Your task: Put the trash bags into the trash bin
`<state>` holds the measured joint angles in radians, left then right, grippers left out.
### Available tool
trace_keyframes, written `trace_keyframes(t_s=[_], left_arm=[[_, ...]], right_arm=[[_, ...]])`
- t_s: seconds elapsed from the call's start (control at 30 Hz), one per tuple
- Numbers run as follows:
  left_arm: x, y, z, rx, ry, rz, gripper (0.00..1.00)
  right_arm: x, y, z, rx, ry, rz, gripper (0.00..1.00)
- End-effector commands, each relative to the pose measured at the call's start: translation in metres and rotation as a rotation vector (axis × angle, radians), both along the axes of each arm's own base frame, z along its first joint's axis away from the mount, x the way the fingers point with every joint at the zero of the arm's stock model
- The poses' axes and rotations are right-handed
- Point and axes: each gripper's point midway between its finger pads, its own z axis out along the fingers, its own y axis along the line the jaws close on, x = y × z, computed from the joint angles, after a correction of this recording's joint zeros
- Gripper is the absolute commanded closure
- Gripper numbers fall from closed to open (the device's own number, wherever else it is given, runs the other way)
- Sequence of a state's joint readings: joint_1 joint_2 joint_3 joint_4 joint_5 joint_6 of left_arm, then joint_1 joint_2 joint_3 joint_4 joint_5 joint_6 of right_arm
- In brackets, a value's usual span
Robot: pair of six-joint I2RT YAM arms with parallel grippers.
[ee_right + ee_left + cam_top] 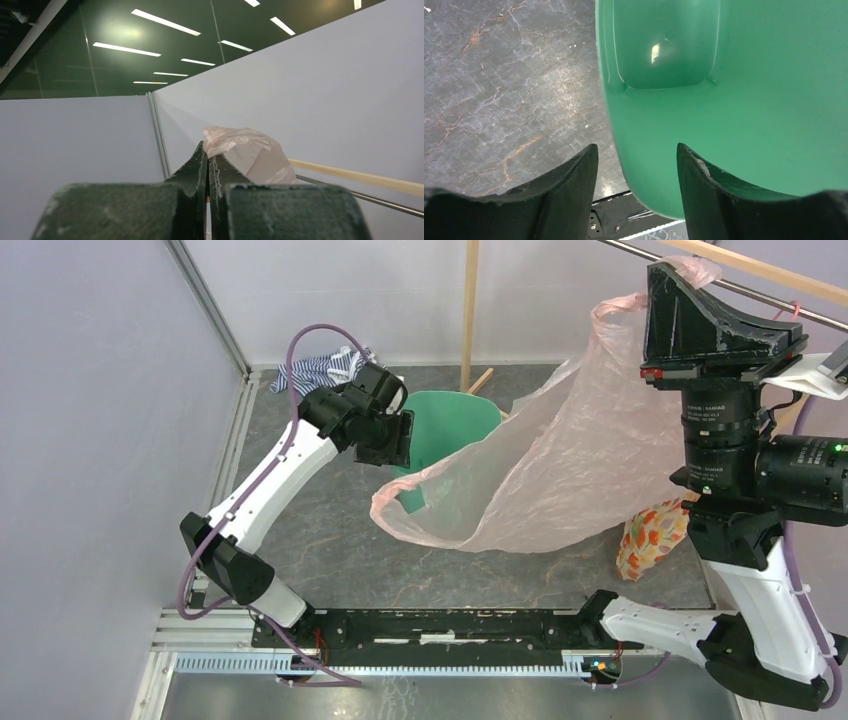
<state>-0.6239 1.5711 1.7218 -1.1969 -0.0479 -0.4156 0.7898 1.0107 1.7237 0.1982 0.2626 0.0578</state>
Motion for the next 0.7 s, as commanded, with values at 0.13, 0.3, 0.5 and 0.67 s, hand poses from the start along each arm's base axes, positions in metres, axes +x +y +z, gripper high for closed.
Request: trace_keyframes(t_s=[0.13,0.3,0.5,0.67], left_arm=[[0.003,0.003,0.093,-0.256,-0.273,0.138,0.27],[-0.017,0.026,0.164,-0.448,-0.457,0.233,0.23],[-0.069,0.046,0.251,-0.732,-0.651,0.179,0.19],[-0.124,0.040,0.311,-0.974,-0.744,-0.027,0.12]], right_arm=[[-0.007,-0.005,0.025,0.022,-0.075,-0.025,1.00],[0.002,-0.004,0.030,-0.002,-0.088,-0.089,1.00],[0.015,-0.003,0.036,-0.008,-0.099,-0.166,1.00],[0.031,0.008,0.042,-0.021,-0.111,-0.213,1.00]])
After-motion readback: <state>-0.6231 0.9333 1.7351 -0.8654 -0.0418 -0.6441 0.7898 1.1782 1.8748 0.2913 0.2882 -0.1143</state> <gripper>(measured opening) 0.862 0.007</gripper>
